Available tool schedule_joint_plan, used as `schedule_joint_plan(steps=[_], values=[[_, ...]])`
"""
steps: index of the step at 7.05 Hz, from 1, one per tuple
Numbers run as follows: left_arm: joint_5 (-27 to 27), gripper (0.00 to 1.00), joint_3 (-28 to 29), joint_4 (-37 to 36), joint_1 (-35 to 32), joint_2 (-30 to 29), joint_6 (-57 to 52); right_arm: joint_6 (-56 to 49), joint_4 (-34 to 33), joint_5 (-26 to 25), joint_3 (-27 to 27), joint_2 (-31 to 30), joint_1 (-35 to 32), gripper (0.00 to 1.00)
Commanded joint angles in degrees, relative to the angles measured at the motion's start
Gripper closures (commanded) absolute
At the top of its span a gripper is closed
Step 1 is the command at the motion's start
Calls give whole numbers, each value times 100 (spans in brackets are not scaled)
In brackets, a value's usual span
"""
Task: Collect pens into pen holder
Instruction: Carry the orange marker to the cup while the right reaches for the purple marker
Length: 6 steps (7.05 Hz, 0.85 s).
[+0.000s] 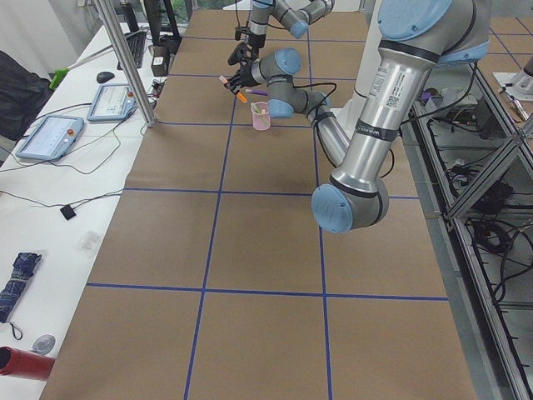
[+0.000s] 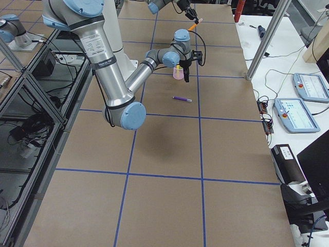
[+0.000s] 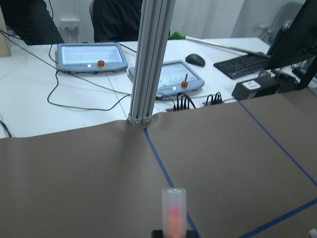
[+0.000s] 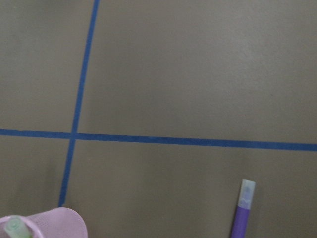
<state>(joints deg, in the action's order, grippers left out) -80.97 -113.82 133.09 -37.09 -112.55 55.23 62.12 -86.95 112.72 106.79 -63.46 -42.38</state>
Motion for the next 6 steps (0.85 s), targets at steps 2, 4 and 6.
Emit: schedule_joint_plan(steps=[2, 4, 6], values=[[1906, 100, 1402, 2531, 1404, -475, 348, 11, -15, 93, -752, -9, -25, 0], [1909, 100, 1512, 2635, 1467, -495, 339, 28, 412, 93, -1254, 44, -16, 1], [1918, 100, 1801, 2652, 1521, -644, 348, 46, 793, 101, -1904, 254, -7, 1]])
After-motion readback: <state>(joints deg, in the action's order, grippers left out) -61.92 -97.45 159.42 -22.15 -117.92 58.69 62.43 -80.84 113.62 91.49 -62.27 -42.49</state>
